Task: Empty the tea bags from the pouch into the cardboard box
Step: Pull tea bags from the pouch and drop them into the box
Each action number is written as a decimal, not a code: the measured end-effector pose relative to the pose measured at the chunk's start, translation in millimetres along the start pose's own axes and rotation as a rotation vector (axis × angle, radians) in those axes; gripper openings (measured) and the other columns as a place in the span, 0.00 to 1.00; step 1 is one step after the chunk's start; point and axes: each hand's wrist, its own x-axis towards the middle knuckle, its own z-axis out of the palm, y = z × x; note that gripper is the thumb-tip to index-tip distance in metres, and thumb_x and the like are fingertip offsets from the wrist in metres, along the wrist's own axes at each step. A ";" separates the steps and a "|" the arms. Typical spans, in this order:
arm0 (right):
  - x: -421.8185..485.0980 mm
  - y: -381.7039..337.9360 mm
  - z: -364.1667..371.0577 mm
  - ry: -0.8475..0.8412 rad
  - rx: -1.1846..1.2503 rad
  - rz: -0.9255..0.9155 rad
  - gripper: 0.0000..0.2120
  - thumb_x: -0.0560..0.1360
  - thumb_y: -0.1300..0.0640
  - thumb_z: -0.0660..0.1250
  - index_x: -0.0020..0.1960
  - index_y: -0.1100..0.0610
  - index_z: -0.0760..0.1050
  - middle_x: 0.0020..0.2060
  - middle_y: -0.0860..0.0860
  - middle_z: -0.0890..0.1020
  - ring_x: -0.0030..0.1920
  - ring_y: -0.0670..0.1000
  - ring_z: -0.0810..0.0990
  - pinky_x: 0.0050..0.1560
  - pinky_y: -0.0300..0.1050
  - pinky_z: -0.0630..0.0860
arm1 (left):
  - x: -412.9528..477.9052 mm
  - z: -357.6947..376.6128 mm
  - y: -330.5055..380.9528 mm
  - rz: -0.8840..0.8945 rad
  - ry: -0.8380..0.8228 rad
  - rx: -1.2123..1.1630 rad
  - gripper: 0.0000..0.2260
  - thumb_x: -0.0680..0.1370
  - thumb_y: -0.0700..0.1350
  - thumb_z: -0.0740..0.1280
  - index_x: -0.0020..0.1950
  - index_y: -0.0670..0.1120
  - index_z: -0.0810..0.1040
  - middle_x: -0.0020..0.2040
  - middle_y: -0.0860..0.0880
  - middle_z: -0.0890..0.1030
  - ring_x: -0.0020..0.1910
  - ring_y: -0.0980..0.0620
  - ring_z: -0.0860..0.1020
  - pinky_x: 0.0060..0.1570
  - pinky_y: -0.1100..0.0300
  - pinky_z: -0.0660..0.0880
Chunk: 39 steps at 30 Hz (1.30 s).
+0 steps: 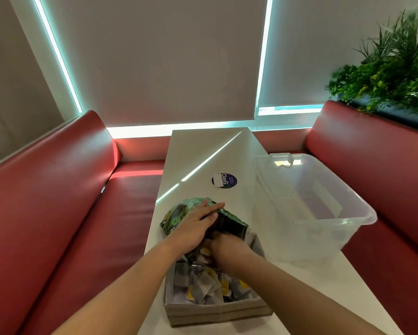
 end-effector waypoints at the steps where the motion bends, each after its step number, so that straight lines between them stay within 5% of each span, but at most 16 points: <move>1: -2.9 1.5 1.8 0.057 0.032 -0.016 0.22 0.75 0.59 0.64 0.69 0.54 0.67 0.63 0.58 0.74 0.59 0.59 0.75 0.60 0.53 0.72 | 0.5 0.1 -0.1 -0.004 -0.005 0.004 0.15 0.81 0.48 0.59 0.58 0.69 0.72 0.77 0.55 0.57 0.76 0.54 0.52 0.75 0.49 0.49; 7: -38.2 4.2 -9.9 0.354 0.358 -0.077 0.18 0.73 0.59 0.67 0.62 0.56 0.73 0.57 0.55 0.77 0.54 0.56 0.77 0.54 0.50 0.76 | 3.5 4.6 1.5 -0.028 -0.021 0.003 0.16 0.81 0.48 0.59 0.54 0.72 0.73 0.77 0.55 0.57 0.76 0.53 0.52 0.75 0.47 0.52; 12: -73.4 7.5 -28.5 0.507 0.546 -0.042 0.14 0.74 0.59 0.65 0.59 0.53 0.74 0.55 0.48 0.75 0.48 0.46 0.75 0.47 0.32 0.69 | 3.6 3.4 7.1 -0.032 -0.030 -0.014 0.14 0.81 0.46 0.58 0.61 0.64 0.73 0.77 0.51 0.57 0.76 0.51 0.53 0.71 0.58 0.56; 17: -101.8 10.8 -36.5 0.259 0.615 -0.112 0.10 0.73 0.58 0.67 0.54 0.53 0.76 0.49 0.47 0.78 0.43 0.41 0.74 0.44 0.30 0.71 | 5.6 -1.9 12.6 -0.049 -0.002 -0.045 0.14 0.82 0.45 0.58 0.64 0.60 0.74 0.76 0.51 0.57 0.74 0.50 0.57 0.47 0.74 0.71; 20: -99.7 4.6 -27.7 0.056 0.460 -0.099 0.12 0.72 0.60 0.65 0.56 0.55 0.75 0.54 0.53 0.78 0.52 0.53 0.77 0.51 0.43 0.74 | 9.4 -5.1 12.2 -0.046 -0.014 -0.053 0.14 0.82 0.46 0.58 0.60 0.64 0.74 0.76 0.50 0.57 0.74 0.50 0.58 0.56 0.68 0.70; 25: -79.3 -7.1 -1.7 0.031 0.390 -0.067 0.24 0.75 0.53 0.63 0.70 0.45 0.64 0.67 0.54 0.69 0.63 0.58 0.72 0.62 0.54 0.72 | 11.2 -9.3 11.6 -0.040 -0.013 -0.030 0.13 0.82 0.48 0.57 0.58 0.66 0.74 0.76 0.51 0.57 0.75 0.51 0.56 0.68 0.58 0.63; 30: -83.5 6.6 -4.9 0.140 0.518 -0.035 0.17 0.77 0.52 0.62 0.66 0.46 0.71 0.64 0.49 0.74 0.58 0.50 0.76 0.58 0.42 0.72 | 9.3 -8.6 9.3 -0.075 -0.021 -0.037 0.15 0.82 0.47 0.56 0.68 0.56 0.72 0.72 0.52 0.66 0.67 0.56 0.65 0.62 0.61 0.62; 36: -72.8 26.8 -0.6 0.289 0.543 0.089 0.09 0.76 0.53 0.62 0.54 0.50 0.79 0.52 0.47 0.79 0.48 0.46 0.77 0.48 0.37 0.73 | 17.4 -8.2 -27.8 -0.061 0.045 0.369 0.28 0.74 0.57 0.68 0.72 0.58 0.63 0.72 0.53 0.67 0.67 0.51 0.69 0.67 0.53 0.67; 39: -65.3 34.0 3.9 0.399 0.539 0.111 0.08 0.75 0.54 0.63 0.51 0.51 0.79 0.49 0.47 0.78 0.46 0.47 0.75 0.44 0.39 0.73 | 15.1 -3.5 -37.6 0.060 0.110 0.707 0.34 0.69 0.58 0.70 0.71 0.58 0.60 0.68 0.53 0.68 0.64 0.50 0.71 0.61 0.52 0.71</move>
